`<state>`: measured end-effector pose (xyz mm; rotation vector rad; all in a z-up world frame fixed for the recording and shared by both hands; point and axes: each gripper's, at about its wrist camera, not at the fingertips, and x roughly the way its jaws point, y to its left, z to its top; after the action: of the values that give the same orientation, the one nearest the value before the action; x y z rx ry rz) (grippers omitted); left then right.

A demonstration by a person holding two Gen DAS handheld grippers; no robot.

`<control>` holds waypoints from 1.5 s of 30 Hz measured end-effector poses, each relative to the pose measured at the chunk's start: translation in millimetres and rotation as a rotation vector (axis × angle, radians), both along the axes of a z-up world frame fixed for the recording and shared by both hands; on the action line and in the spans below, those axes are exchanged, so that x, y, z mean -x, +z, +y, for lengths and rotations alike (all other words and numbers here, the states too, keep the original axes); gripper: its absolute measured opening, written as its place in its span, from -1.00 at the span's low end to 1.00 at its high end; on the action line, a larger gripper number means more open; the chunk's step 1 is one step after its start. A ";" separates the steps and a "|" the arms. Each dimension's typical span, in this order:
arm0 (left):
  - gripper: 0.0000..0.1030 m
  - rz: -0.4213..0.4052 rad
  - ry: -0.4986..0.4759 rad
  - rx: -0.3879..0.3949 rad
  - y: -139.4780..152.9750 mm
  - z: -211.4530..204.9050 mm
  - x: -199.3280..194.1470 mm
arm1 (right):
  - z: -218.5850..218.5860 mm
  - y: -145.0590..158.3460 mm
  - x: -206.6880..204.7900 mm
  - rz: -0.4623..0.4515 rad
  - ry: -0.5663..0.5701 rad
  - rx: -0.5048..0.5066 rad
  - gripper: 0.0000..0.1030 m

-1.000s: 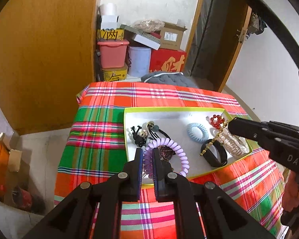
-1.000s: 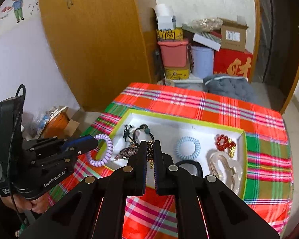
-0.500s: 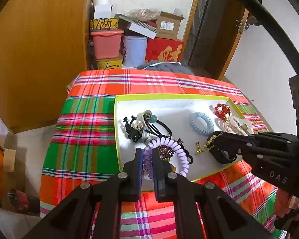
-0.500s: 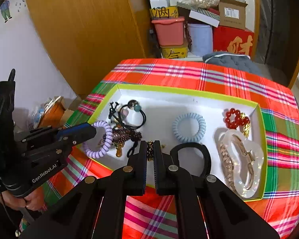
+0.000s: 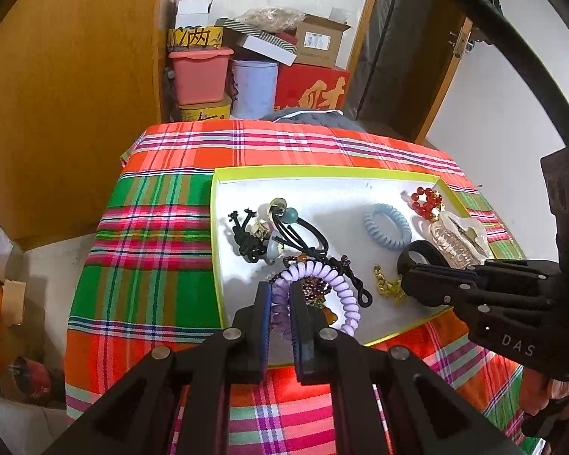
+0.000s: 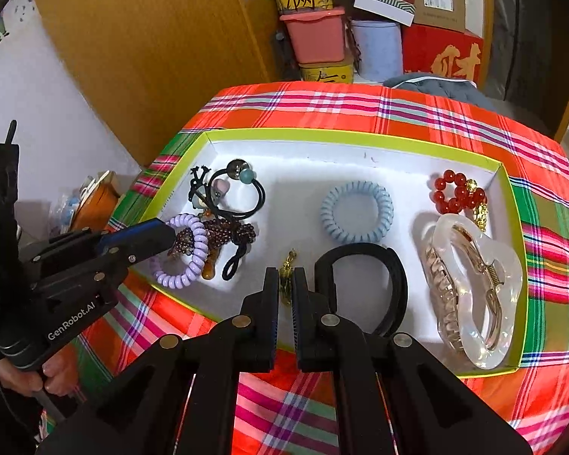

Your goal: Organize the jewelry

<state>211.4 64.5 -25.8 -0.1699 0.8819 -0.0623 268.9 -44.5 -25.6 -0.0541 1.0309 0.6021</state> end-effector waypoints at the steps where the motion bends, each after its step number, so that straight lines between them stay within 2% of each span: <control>1: -0.82 0.002 0.000 0.001 0.1 -0.3 -0.1 | -0.5 0.9 0.9 -0.003 0.001 -0.004 -0.67; 2: -0.82 0.004 0.001 0.000 0.0 -0.4 0.1 | -0.6 1.7 1.5 -0.005 0.003 -0.008 -0.61; 12: -0.80 0.001 0.009 0.010 7.7 0.2 9.2 | -5.8 12.6 10.2 -0.032 -0.001 -0.014 -0.61; 16: -0.56 -0.011 0.016 0.009 15.8 -1.2 18.3 | -10.9 19.9 17.7 -0.043 -0.011 -0.020 -0.59; 24: -0.55 -0.035 0.047 0.015 34.0 -6.1 53.1 | -22.0 35.1 42.5 -0.075 -0.023 -0.013 -0.55; 28: -0.54 -0.034 0.046 0.016 37.8 -14.7 74.0 | -26.6 40.5 61.1 -0.086 -0.023 -0.002 -0.42; 35: -0.54 -0.025 0.054 0.013 42.2 -27.8 107.8 | -41.5 49.7 95.6 -0.118 -0.047 0.028 -0.40; 39: -0.43 -0.023 0.072 0.005 45.1 -31.0 125.7 | -50.4 52.2 110.1 -0.129 -0.071 0.040 -0.40; 45: -0.43 -0.017 0.092 -0.005 47.9 -35.7 144.5 | -61.2 52.6 132.0 -0.128 -0.085 0.047 -0.39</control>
<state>66.8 28.8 22.1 -0.2044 0.8563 0.0242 136.9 -105.7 26.9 -0.0887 0.9188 0.4913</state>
